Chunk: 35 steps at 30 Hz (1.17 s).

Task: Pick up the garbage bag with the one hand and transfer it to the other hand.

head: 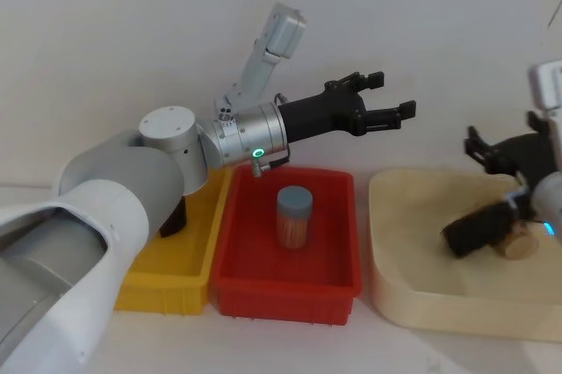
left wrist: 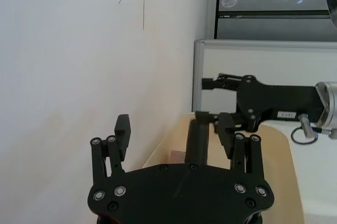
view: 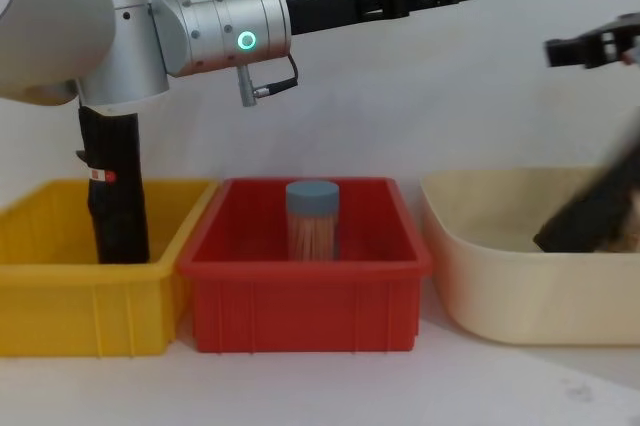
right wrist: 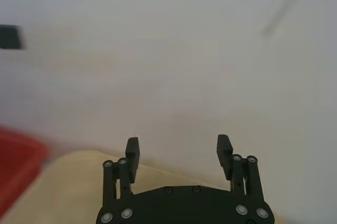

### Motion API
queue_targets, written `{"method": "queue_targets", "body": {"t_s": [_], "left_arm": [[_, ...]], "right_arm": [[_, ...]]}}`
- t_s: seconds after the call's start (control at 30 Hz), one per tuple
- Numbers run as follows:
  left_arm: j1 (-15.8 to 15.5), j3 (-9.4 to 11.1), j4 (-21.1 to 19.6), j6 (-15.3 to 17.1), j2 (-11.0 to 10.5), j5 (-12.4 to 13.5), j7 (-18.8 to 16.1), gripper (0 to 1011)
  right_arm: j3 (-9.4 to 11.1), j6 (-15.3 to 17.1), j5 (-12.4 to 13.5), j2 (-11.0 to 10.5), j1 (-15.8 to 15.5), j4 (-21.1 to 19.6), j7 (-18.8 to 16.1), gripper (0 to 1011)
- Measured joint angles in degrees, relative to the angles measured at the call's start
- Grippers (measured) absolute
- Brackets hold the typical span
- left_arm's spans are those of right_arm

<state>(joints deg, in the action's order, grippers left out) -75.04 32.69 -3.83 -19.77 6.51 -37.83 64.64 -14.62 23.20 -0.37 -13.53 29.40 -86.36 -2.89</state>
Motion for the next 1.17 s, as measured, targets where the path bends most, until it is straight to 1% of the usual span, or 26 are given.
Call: {"method": "queue_targets", "body": {"t_s": [0.03, 0.13, 0.23, 0.27, 0.37, 0.4, 0.47, 0.8, 1.17], "left_arm": [[0.0, 0.0, 0.0, 0.0, 0.0, 0.0, 0.0, 1000], [0.0, 0.0, 0.0, 0.0, 0.0, 0.0, 0.0, 1001], [0.0, 0.0, 0.0, 0.0, 0.0, 0.0, 0.0, 1001], [0.0, 0.0, 0.0, 0.0, 0.0, 0.0, 0.0, 1001], [0.0, 0.0, 0.0, 0.0, 0.0, 0.0, 0.0, 1001], [0.0, 0.0, 0.0, 0.0, 0.0, 0.0, 0.0, 1000], [0.0, 0.0, 0.0, 0.0, 0.0, 0.0, 0.0, 1001], [0.0, 0.0, 0.0, 0.0, 0.0, 0.0, 0.0, 1001], [0.0, 0.0, 0.0, 0.0, 0.0, 0.0, 0.0, 1001]], "right_arm": [[0.7, 0.7, -0.2, -0.3, -0.6, -0.7, 0.6, 879], [2.2, 1.9, -0.4, -1.0, -1.7, -2.2, 1.7, 987], [3.9, 3.3, -0.7, -1.7, -3.0, -3.8, 2.8, 1002], [3.9, 3.3, -0.7, -1.7, -3.0, -3.8, 2.8, 1001], [5.3, 4.3, -0.9, -2.3, -3.9, -5.0, 3.6, 1002], [5.3, 4.3, -0.9, -2.3, -3.9, -5.0, 3.6, 1002], [6.0, 5.0, -1.1, -2.6, -4.5, -5.7, 4.1, 1001], [7.6, 6.2, -1.3, -3.3, -5.6, -7.3, 5.0, 1002], [8.3, 6.8, -1.4, -3.6, -6.2, -7.9, 5.4, 1002]]}}
